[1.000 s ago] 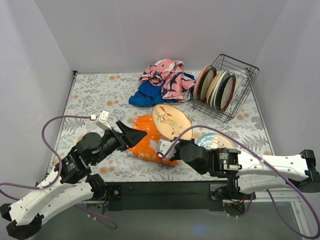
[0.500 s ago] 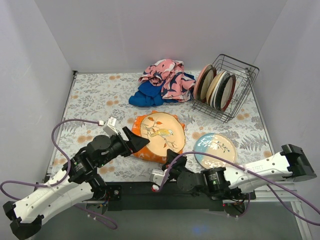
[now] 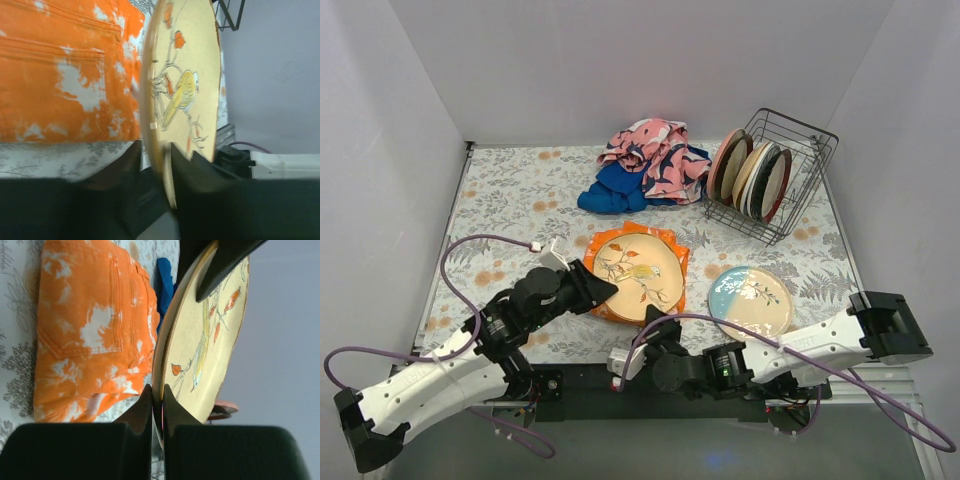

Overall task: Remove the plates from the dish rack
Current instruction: Place the plate at the center of the board.

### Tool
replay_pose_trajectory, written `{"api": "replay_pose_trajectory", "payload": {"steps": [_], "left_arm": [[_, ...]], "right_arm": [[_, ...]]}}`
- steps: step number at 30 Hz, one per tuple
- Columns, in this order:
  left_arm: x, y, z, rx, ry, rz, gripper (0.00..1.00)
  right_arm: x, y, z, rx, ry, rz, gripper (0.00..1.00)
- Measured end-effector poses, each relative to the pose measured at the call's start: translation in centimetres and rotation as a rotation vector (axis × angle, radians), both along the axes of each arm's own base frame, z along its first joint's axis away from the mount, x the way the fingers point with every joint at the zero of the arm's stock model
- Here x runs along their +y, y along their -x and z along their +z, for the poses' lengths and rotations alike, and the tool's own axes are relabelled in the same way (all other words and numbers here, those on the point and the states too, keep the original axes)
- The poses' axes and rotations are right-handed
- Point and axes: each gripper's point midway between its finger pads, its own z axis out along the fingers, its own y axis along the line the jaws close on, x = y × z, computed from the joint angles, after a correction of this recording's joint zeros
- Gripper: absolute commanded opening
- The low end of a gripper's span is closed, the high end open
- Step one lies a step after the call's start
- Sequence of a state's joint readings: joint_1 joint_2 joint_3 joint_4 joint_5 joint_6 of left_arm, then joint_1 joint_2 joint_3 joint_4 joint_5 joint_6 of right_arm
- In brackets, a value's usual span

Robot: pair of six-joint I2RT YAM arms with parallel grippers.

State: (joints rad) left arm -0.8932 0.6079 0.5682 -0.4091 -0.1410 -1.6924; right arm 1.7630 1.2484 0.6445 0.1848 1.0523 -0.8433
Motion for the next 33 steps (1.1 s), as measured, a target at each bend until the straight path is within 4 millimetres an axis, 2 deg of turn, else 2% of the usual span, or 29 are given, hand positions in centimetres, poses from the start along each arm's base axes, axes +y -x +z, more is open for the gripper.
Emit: {"api": "replay_pose_trajectory", "payload": {"steps": [6, 8, 9, 10, 16, 20, 22, 27, 29, 33], "left_arm": [[-0.6, -0.7, -1.0, 0.048, -0.003, 0.027, 0.00], [-0.6, -0.9, -1.3, 0.050, -0.013, 0.033, 0.00], [-0.6, -1.0, -1.3, 0.049, -0.015, 0.034, 0.00], [-0.7, -1.0, -1.4, 0.048, -0.018, 0.035, 0.00], [-0.8, -1.3, -2.0, 0.048, -0.060, 0.026, 0.00], [-0.8, -1.4, -3.1, 0.069, -0.125, 0.013, 0.00], [-0.9, -1.7, -3.1, 0.068, -0.149, 0.009, 0.00], [-0.4, -4.0, -3.8, 0.100, -0.179, 0.024, 0.00], [0.3, -5.6, -3.8, 0.123, -0.149, 0.049, 0.00], [2.1, -8.8, -3.3, 0.137, -0.081, 0.117, 0.00]], "right_arm": [[0.2, 0.0, -1.7, -0.025, 0.063, -0.018, 0.01], [0.2, -0.1, -1.9, -0.021, 0.054, -0.031, 0.08], [0.2, -0.2, -2.0, -0.016, 0.047, -0.039, 0.12], [0.2, -0.2, -2.0, -0.012, 0.041, -0.043, 0.24], [0.5, -0.1, -2.3, 0.033, -0.009, -0.052, 0.62], [0.8, 0.2, -2.6, 0.092, -0.058, -0.043, 0.68], [0.9, 0.4, -2.6, 0.124, -0.084, -0.040, 0.77], [1.3, 1.3, -1.4, 0.238, -0.191, -0.008, 0.88], [1.4, 1.8, -0.6, 0.287, -0.244, 0.016, 0.97], [1.6, 2.7, 1.4, 0.391, -0.360, 0.072, 0.98]]}}
